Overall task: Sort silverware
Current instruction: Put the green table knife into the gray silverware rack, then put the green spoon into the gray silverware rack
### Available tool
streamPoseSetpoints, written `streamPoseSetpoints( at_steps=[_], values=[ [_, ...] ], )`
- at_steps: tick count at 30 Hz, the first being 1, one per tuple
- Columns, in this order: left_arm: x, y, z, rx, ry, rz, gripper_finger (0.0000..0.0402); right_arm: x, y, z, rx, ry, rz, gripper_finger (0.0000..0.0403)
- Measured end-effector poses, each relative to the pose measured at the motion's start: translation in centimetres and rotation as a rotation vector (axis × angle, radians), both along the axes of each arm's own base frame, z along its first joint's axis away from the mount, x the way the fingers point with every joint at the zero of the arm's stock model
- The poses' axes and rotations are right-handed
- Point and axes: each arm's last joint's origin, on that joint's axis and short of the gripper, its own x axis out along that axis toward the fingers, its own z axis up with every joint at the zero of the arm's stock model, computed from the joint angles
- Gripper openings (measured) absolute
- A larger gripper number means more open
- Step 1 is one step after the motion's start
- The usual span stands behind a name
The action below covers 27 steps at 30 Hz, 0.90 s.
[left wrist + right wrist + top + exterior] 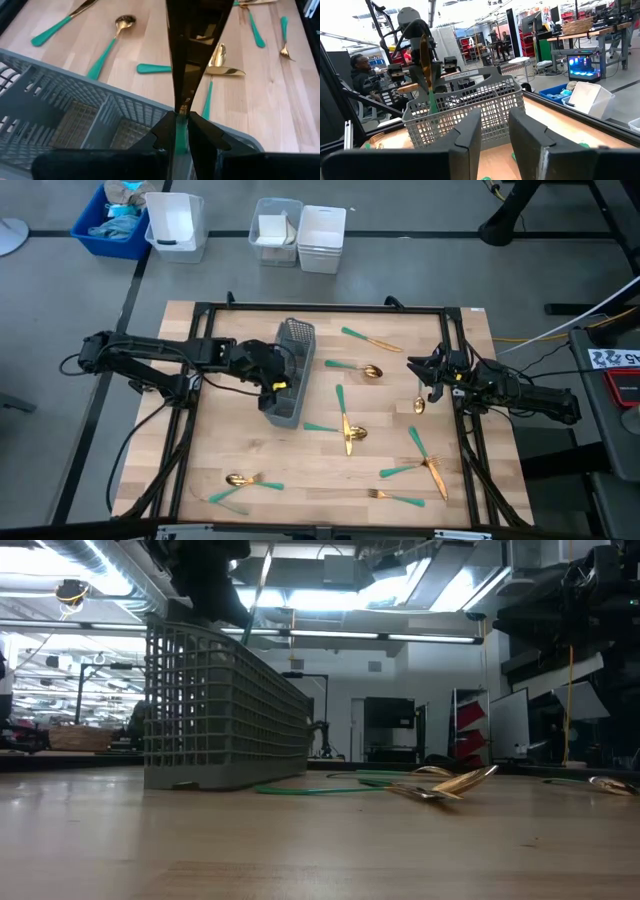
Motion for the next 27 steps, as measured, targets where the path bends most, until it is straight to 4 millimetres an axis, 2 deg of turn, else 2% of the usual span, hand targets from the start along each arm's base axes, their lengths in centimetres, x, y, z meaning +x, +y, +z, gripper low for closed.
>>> streamPoseSetpoints(
  at_steps=[13, 27],
  values=[
    [-0.11, -0.14, -0.10, 0.010, 0.009, -0.018, 0.0106, 0.00, 0.00, 0.00, 0.000, 0.000, 0.000, 0.0099],
    [0.33, -0.13, 0.56, 0.013, -0.074, -0.018, 0.0098, 0.00, 0.00, 0.01, 0.000, 0.000, -0.001, 0.0099]
  ],
)
